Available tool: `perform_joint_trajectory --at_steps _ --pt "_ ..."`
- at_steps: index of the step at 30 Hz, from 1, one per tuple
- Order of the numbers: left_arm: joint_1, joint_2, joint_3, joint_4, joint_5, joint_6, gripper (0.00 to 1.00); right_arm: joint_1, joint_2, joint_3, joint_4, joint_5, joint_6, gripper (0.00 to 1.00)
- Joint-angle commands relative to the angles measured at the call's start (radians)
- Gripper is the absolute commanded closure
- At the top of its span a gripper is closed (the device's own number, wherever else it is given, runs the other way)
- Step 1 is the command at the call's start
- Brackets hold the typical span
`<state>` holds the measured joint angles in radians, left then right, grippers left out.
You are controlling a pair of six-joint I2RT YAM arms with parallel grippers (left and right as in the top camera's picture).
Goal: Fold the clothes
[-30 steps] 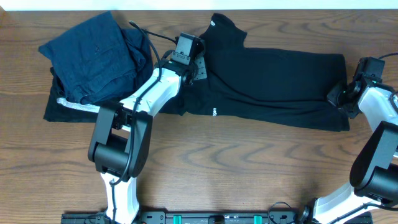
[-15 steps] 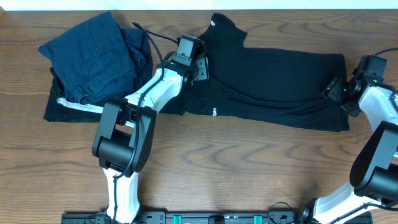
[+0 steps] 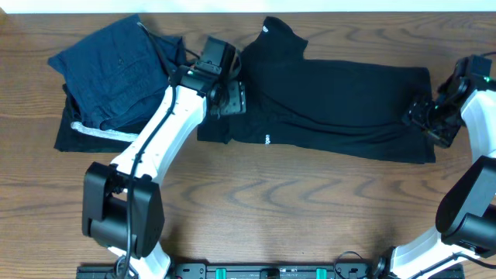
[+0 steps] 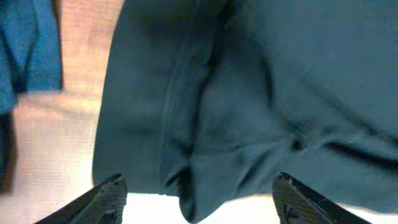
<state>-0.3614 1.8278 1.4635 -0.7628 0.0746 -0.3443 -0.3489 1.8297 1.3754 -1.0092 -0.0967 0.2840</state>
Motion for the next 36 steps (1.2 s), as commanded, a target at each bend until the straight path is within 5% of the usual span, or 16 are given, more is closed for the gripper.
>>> perform_joint_trajectory --at_steps 1,6,26,30,32,34,36 --pt "0.002 0.052 -0.049 -0.016 -0.008 0.055 0.24 0.006 -0.003 -0.066 0.006 0.034 0.019 0.32" --pt "0.002 0.089 -0.069 -0.006 0.007 0.056 0.24 -0.002 -0.003 -0.138 0.059 0.048 0.014 0.55" --pt "0.003 0.220 -0.069 0.072 0.014 0.060 0.26 -0.035 0.007 -0.312 0.312 0.153 0.007 0.67" --pt "0.004 0.220 -0.068 0.072 0.014 0.064 0.34 -0.038 0.007 -0.312 0.315 0.152 0.006 0.70" --pt "0.005 0.216 -0.064 0.061 0.014 0.064 0.34 -0.037 0.007 -0.311 0.314 0.148 0.002 0.69" --pt "0.005 0.199 -0.063 0.052 0.014 0.064 0.34 -0.037 0.007 -0.298 0.298 0.121 -0.043 0.55" --pt "0.005 0.175 -0.063 0.050 0.014 0.064 0.33 -0.037 0.006 -0.267 0.250 0.120 -0.057 0.59"
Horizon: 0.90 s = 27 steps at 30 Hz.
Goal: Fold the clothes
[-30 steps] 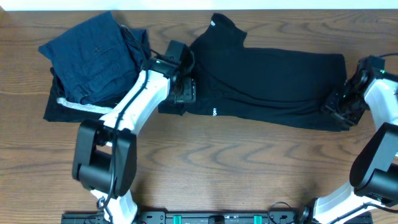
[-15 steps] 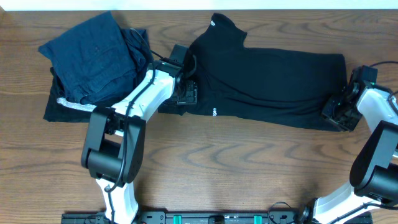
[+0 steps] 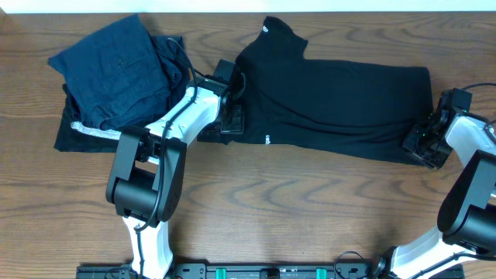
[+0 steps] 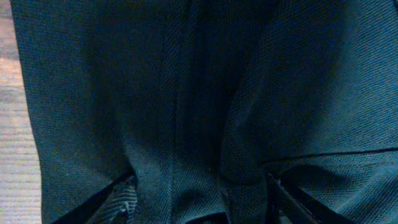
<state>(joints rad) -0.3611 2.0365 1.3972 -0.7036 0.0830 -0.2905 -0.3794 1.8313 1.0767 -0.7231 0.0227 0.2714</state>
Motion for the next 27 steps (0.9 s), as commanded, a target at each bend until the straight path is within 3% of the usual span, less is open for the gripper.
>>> perform_joint_trajectory --at_steps 1,7,12,18,23,27 --pt "0.005 -0.045 0.004 -0.009 0.006 0.010 0.33 -0.007 0.005 0.044 -0.057 0.013 -0.045 0.62" --pt "0.005 -0.114 0.004 -0.014 0.038 0.010 0.33 -0.008 0.005 0.096 -0.137 0.127 -0.084 0.59" --pt "0.005 -0.119 0.001 -0.026 0.100 0.009 0.33 -0.011 0.005 0.096 -0.108 0.025 -0.232 0.56" --pt "0.005 -0.097 -0.003 -0.047 0.098 0.010 0.32 -0.053 0.006 0.095 -0.080 -0.026 -0.308 0.54" --pt "0.010 -0.095 -0.012 -0.055 0.006 0.009 0.33 -0.121 0.006 0.093 -0.071 -0.204 -0.414 0.54" --pt "0.026 -0.095 -0.013 -0.089 -0.002 -0.002 0.32 -0.145 0.006 0.093 -0.064 -0.218 -0.432 0.55"
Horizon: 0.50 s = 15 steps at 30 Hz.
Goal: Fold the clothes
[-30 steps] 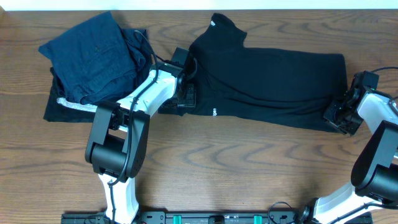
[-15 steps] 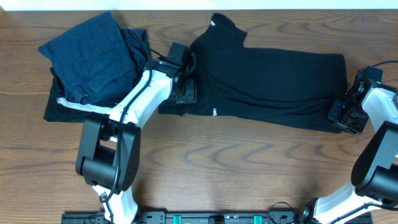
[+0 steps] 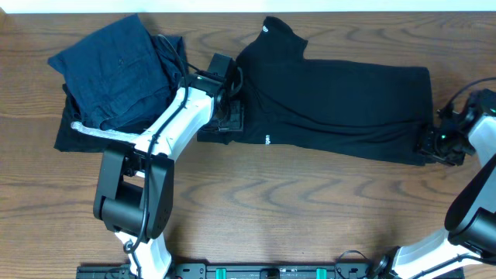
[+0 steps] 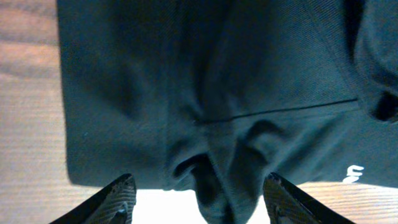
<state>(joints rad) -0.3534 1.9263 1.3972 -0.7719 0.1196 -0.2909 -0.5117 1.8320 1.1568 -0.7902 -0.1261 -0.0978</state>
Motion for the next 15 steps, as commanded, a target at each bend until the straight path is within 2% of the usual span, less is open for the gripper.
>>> perform_joint_trajectory --at_steps 1,3,5,9,15 --pt "0.025 0.015 -0.013 -0.035 -0.060 -0.016 0.33 -0.014 0.005 0.013 0.004 -0.069 -0.066 0.55" --pt "0.044 0.015 -0.016 -0.073 -0.115 -0.087 0.33 -0.013 0.005 0.013 0.005 -0.069 -0.069 0.55" --pt "0.066 0.015 -0.025 -0.087 -0.105 -0.128 0.33 -0.011 0.006 0.013 0.005 -0.069 -0.076 0.56" --pt "0.089 0.015 -0.058 -0.070 -0.105 -0.134 0.33 -0.011 0.013 0.013 0.013 -0.069 -0.076 0.58" --pt "0.089 0.015 -0.099 0.007 -0.102 -0.134 0.33 -0.011 0.054 0.013 0.017 -0.074 -0.076 0.51"
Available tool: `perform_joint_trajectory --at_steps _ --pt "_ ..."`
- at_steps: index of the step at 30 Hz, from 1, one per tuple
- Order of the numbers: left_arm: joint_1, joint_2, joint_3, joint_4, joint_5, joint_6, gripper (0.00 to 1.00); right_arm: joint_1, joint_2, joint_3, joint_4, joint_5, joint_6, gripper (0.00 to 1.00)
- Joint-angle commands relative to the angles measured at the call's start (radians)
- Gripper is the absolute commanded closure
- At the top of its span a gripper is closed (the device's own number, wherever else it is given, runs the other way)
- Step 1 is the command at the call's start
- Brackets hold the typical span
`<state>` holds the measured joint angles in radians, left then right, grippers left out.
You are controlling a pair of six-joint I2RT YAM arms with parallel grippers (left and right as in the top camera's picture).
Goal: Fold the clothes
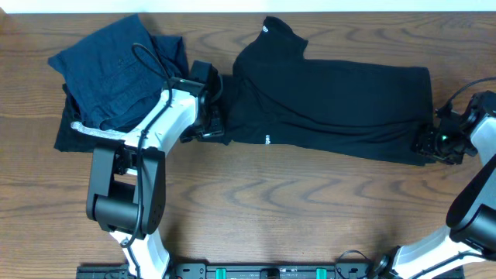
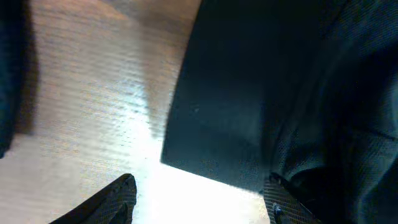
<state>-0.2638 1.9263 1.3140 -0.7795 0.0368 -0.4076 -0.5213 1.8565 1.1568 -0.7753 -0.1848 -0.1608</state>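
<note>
A black shirt lies spread flat across the middle of the table, its collar end toward the back left. My left gripper sits at the shirt's left hem. In the left wrist view that gripper is open. Bare, glaring wood lies between its fingers, and the shirt's corner reaches the right finger. My right gripper rests at the shirt's front right corner. The overhead view does not show how its jaws stand.
A pile of navy clothes lies at the back left. A dark garment with a white stripe sticks out under it. The wooden table runs on toward the front. The left arm's base stands at the front left.
My left gripper has moved left, from over the shirt's left hem to its outer edge. Bare table now lies between the open fingers. The right arm has not moved.
At first my left gripper was open over the shirt's left end, and the right gripper was at the right edge, farther back. Then the left was low on the cloth and the right at the front right corner. The left then stood higher, and now at the hem's edge.
</note>
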Motion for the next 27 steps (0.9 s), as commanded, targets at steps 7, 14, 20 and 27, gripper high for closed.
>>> perform_joint_trajectory --at_steps 7,14,20,27 --pt "-0.001 0.015 -0.074 0.113 -0.019 -0.027 0.33 -0.001 0.042 0.016 0.006 -0.037 -0.013 0.51" --pt "-0.001 0.015 -0.122 0.171 -0.019 -0.033 0.33 -0.003 0.038 0.018 0.002 -0.032 -0.037 0.50" --pt "-0.001 0.015 -0.122 0.181 -0.019 -0.033 0.34 -0.004 0.039 0.018 0.002 -0.032 -0.039 0.69" --pt "-0.001 0.015 -0.122 0.195 -0.023 -0.032 0.48 -0.004 0.039 0.018 0.003 0.029 -0.037 0.99"
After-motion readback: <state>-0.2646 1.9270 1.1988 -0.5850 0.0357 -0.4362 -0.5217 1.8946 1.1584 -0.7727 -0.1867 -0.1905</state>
